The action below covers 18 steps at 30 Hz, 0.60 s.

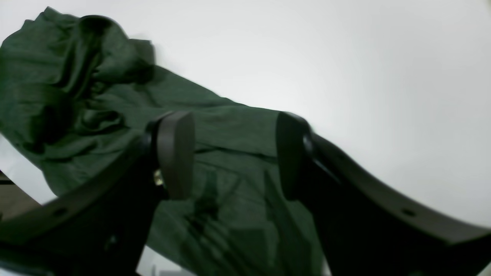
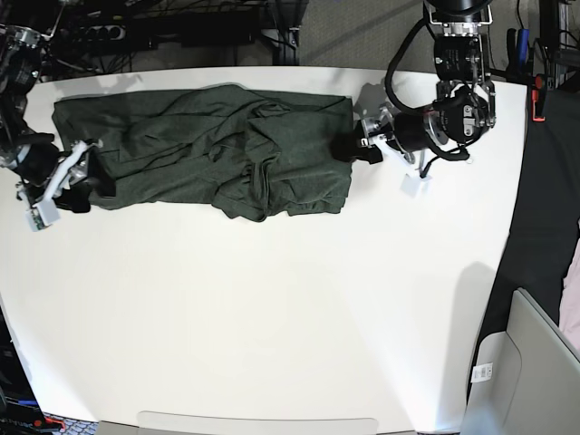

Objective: Fold the T-shirt properly
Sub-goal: 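Regrasp the shirt's ends with both grippers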

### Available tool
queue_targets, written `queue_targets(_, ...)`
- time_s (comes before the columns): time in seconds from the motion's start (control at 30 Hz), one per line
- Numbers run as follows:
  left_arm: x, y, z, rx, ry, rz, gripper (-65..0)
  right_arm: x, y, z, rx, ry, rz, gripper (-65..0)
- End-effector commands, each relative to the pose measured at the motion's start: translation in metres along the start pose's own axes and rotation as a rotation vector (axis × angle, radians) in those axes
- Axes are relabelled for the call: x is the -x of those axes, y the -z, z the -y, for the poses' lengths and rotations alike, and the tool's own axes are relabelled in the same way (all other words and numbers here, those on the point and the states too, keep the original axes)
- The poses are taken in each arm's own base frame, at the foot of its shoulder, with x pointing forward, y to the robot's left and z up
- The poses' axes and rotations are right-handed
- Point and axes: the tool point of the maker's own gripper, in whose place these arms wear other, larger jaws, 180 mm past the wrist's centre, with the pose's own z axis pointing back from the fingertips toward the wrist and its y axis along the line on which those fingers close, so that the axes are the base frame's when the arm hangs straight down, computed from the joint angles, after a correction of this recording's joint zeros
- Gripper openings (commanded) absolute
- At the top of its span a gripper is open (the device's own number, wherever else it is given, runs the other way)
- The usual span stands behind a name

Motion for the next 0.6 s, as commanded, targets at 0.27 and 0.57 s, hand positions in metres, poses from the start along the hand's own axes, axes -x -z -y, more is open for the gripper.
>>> queue_targets(0.27,-0.007,0.005,-0.003,-0.028,0.034,0.024,-31.3,0.005,-0.038,0.039,0.147,0.001,0.002,-31.3)
queue_targets(0.57,0.008,0.026,-0.013,-0.008,-0.062,-0.026,-38.1,0.02,-0.046,0.055,0.231,-0.006,-0.073,-31.3)
